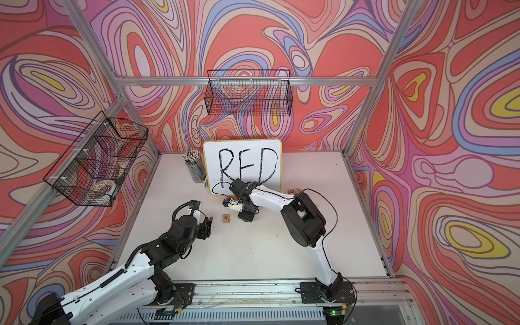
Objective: Assemble the uppercase word "red" with letter blocks
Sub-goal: Pick up the letter block from the center of the board.
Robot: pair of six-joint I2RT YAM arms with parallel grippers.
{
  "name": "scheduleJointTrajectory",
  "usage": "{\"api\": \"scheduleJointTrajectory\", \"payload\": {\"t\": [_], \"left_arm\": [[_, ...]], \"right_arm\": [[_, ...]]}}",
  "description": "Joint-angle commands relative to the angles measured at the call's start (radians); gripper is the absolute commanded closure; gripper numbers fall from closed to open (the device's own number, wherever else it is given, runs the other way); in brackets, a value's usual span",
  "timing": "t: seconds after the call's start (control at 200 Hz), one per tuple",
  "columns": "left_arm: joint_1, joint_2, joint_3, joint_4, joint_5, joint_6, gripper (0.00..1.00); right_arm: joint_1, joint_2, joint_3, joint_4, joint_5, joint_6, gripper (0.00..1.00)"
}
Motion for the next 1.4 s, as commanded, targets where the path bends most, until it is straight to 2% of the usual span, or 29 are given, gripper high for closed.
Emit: {"api": "scheduleJointTrajectory", "payload": {"t": [0.0,0.195,0.396,0.566,0.681,0.826,0.986,1.182,1.237,1.397], "left_arm": [[0.006,0.002,0.019,-0.012,-0.013,-0.006,0.26],[0.007,0.0,0.015,-0.007,-0.012,-0.006,0.26],[0.007,-0.004,0.012,0.0,-0.008,-0.006,0.26],[0.007,-0.01,0.009,0.004,-0.005,-0.006,0.26],[0.007,-0.015,0.005,0.009,-0.003,-0.006,0.26],[0.007,-0.015,0.004,0.014,0.002,-0.006,0.26],[0.007,-0.015,0.001,0.019,0.004,-0.006,0.26],[0.008,-0.006,0.001,0.029,0.011,-0.006,0.26],[0.008,-0.003,0.001,0.032,0.011,-0.004,0.26],[0.008,-0.012,0.002,0.025,0.014,-0.004,0.26]], "right_arm": [[-0.001,0.032,0.028,-0.012,-0.029,0.014,0.56],[-0.001,0.016,0.029,-0.025,-0.046,0.054,0.67],[0.008,-0.028,0.022,-0.026,-0.06,0.122,0.73],[0.039,-0.05,0.022,-0.033,-0.022,0.217,0.77],[0.054,-0.059,0.028,-0.039,0.008,0.321,0.82],[0.084,-0.072,0.029,-0.052,0.059,0.454,0.82],[0.09,-0.071,0.04,-0.059,0.119,0.686,0.83],[0.091,-0.062,0.048,-0.045,0.118,0.987,0.82],[0.09,-0.066,0.036,-0.018,0.088,1.036,0.81],[0.09,-0.056,0.034,-0.011,0.12,1.141,0.81]]}}
